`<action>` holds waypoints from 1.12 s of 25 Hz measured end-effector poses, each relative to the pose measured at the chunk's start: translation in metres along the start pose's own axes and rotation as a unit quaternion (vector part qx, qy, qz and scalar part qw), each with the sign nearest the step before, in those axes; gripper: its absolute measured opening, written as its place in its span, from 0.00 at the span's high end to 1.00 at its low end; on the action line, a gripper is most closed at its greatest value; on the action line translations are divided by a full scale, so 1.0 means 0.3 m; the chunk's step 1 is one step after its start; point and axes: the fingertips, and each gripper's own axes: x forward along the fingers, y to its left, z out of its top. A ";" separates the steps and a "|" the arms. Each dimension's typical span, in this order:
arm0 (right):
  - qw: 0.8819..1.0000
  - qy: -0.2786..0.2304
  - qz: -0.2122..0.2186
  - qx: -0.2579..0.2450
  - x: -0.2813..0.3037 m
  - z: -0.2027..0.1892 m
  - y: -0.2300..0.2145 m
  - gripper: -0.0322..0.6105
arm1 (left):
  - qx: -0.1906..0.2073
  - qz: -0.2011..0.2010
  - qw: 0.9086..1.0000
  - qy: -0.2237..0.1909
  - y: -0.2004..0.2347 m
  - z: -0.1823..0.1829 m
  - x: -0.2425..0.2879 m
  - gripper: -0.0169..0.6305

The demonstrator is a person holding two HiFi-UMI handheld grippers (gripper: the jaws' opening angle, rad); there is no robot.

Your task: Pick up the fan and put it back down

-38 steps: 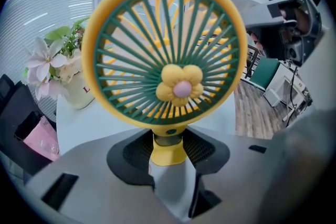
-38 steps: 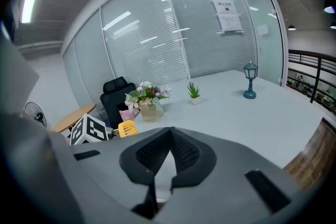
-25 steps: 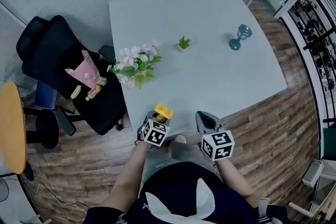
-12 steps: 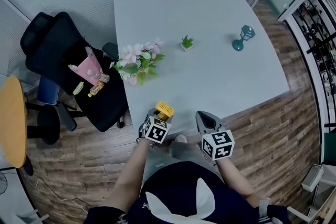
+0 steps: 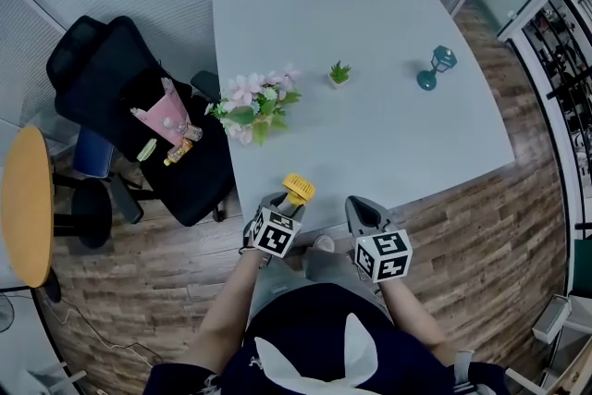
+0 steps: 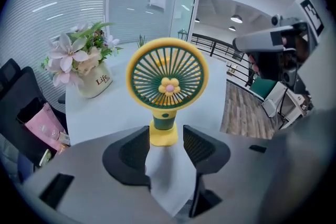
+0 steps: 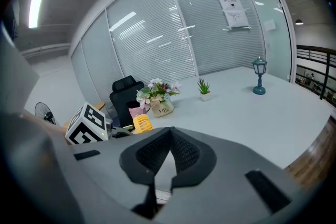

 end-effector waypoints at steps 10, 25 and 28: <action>1.000 -0.012 -0.008 0.009 -0.013 -0.008 0.063 0.94 | 0.005 0.006 0.998 -0.060 0.003 0.094 -0.175 0.73; 0.998 -0.041 -0.033 0.019 -0.062 -0.006 0.175 0.94 | 0.005 0.015 0.993 -0.116 0.008 0.142 -0.362 0.93; 0.998 -0.044 -0.039 0.018 -0.071 -0.011 0.199 0.95 | -0.001 0.003 0.992 -0.127 -0.001 0.141 -0.382 0.94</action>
